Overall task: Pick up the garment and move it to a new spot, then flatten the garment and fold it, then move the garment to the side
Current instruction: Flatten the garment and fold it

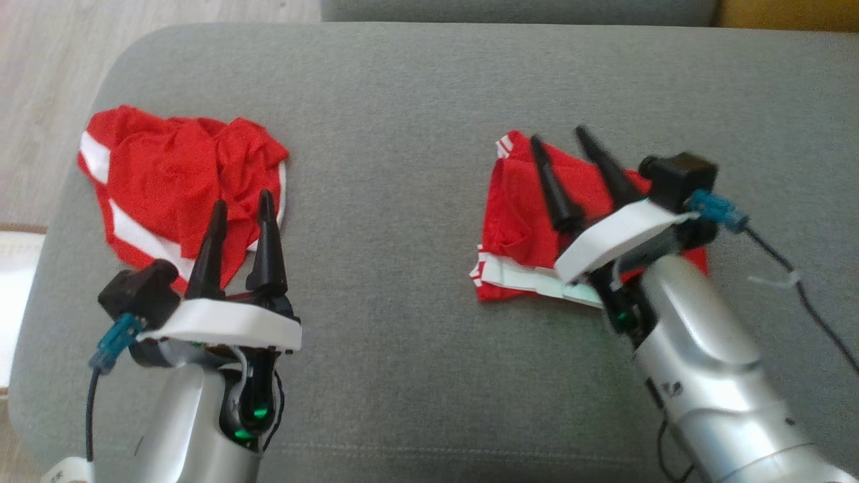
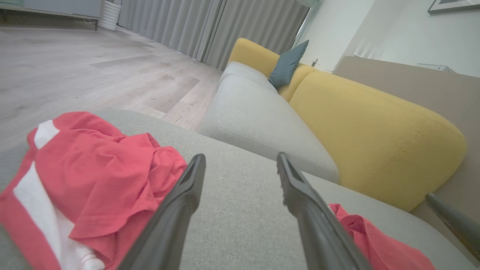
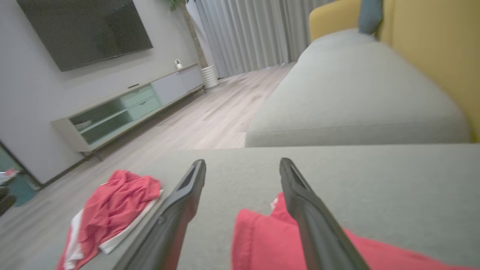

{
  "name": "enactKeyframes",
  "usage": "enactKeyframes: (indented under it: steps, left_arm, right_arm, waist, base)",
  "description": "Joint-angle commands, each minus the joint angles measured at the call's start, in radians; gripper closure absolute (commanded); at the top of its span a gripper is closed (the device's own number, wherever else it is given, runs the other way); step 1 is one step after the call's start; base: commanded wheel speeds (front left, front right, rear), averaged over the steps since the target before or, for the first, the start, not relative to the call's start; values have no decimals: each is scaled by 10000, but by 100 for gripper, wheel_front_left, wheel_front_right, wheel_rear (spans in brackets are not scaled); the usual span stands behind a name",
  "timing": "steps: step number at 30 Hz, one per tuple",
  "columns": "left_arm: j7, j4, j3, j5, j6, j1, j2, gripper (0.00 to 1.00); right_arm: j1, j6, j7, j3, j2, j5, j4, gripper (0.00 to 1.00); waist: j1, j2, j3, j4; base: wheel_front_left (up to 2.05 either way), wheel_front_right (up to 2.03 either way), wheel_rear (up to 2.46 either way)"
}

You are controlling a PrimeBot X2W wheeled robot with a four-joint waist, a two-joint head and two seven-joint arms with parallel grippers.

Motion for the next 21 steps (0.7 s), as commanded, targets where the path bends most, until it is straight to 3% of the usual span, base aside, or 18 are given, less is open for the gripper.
enactKeyframes:
  steps: [1, 11, 18, 21]
  left_arm:
    - [-51, -393, 297, -21, -17, -166, 110, 0]
    - [-51, -1272, 290, 61, -81, -309, 110, 0]
    - [-51, -1900, 364, 511, -146, -246, 110, 0]
    - [-51, -2003, 294, 1242, -196, -116, 110, 0]
  right_arm:
    - [-383, 65, -111, -257, 112, -602, -442, 0]
    - [834, 65, -200, -2974, -240, -4029, -2507, 0]
    - [2068, 65, -639, -4046, -95, -4666, -3737, 0]
    - [2666, 65, -795, -4337, 9, -4805, -4154, 0]
  waist:
    - [0, 0, -72, -164]
    - [0, 0, -89, -564]
    - [0, 0, 16, -763]
    - [0, 0, 35, -868]
  base:
    - [0, 0, 0]
    - [0, 0, 0]
    - [0, 0, 0]
    - [0, 0, 0]
